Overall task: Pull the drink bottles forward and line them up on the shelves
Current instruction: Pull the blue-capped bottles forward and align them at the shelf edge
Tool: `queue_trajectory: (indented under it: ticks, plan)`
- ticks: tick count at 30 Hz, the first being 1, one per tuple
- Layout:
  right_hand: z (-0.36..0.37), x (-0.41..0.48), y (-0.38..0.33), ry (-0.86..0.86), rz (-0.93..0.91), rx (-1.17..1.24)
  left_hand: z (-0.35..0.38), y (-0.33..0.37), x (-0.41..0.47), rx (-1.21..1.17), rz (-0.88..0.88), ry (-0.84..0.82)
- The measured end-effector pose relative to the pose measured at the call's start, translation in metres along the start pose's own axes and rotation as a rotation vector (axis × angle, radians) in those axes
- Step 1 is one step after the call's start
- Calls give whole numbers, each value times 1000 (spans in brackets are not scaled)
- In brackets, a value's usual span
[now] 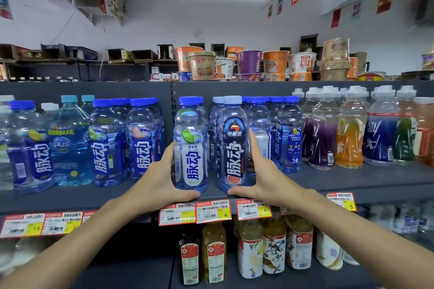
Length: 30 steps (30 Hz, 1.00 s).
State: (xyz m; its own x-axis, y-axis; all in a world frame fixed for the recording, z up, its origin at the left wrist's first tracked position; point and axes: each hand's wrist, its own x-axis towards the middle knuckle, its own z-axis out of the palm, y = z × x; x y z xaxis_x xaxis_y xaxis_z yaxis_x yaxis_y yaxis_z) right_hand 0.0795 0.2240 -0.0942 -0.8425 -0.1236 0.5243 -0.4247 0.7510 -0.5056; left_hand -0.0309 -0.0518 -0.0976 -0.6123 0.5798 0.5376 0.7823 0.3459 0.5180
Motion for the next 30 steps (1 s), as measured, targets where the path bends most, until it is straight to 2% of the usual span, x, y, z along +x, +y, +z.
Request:
queue_trajectory:
  ticks: [12, 20, 23, 26, 30]
  plan:
    - [3, 1, 5, 7, 6, 28, 8, -3, 5, 16, 28, 56]
    - [-1, 1, 3, 5, 21, 5, 6, 7, -2, 70, -40, 36]
    - [-15, -2, 5, 39, 24, -46, 5, 22, -6, 143, -61, 215]
    - [-42, -5, 12, 87, -31, -153, 12, 53, 2, 398, 112, 477]
    - [-81, -5, 22, 114, -151, -311, 33, 112, 30, 727, 263, 622]
